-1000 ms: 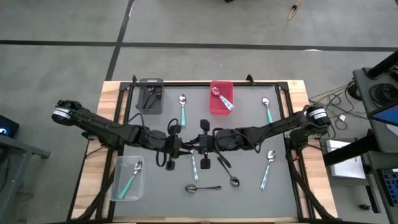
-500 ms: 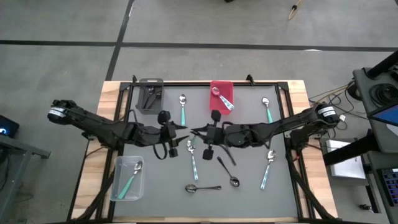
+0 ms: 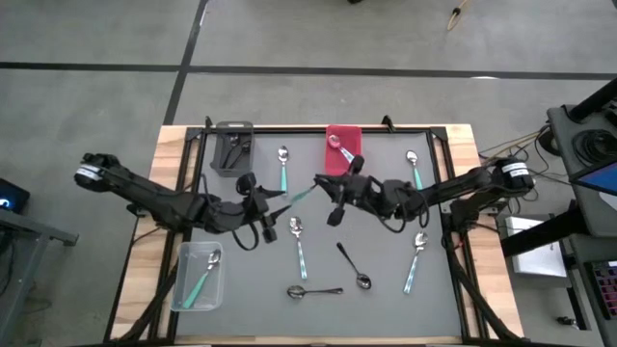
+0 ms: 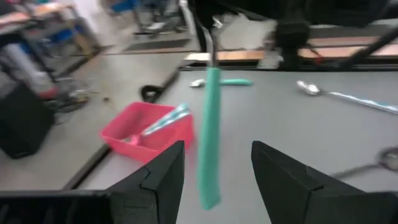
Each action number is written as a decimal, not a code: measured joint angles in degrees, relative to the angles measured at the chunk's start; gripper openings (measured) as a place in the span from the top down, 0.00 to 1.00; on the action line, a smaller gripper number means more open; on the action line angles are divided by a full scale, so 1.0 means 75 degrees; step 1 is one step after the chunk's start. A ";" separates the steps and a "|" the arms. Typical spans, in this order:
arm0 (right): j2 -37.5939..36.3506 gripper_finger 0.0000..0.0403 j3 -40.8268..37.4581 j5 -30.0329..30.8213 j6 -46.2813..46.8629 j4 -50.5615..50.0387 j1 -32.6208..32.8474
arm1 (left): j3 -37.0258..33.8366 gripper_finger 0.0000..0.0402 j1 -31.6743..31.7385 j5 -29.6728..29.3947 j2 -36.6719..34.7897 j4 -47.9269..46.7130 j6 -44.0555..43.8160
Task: Sort silverware by color (type)
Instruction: Put the green spoon into the transparent bin
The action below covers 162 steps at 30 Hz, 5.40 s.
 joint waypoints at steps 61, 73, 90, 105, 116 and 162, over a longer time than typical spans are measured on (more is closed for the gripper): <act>0.0050 0.79 -0.0167 -0.0012 0.1278 0.0714 -0.0158 | 0.1971 0.92 -0.0070 -0.4209 0.3571 0.3604 0.3055; -0.0846 0.57 -0.0167 0.0069 0.1281 -0.0875 -0.0147 | 0.1951 0.92 -0.0297 -0.3102 0.2293 0.0356 0.0378; -0.1908 0.55 -0.0170 0.0193 0.1535 -0.2846 -0.0181 | 0.3903 0.92 -0.0783 0.3241 0.0607 -0.9970 -0.9079; -0.1899 0.55 -0.0169 0.0195 0.1536 -0.2922 -0.0187 | 0.3785 0.92 -0.3898 0.6369 0.1287 -1.0454 -1.3588; -0.1899 0.55 -0.0169 0.0178 0.1664 -0.2953 -0.0187 | 0.3790 0.92 -0.5254 0.6664 0.2001 -1.1143 -1.6119; -0.1897 0.55 -0.0170 0.0181 0.1526 -0.2969 -0.0187 | 0.1512 0.91 -0.5295 0.5802 0.2091 -0.9093 -1.6172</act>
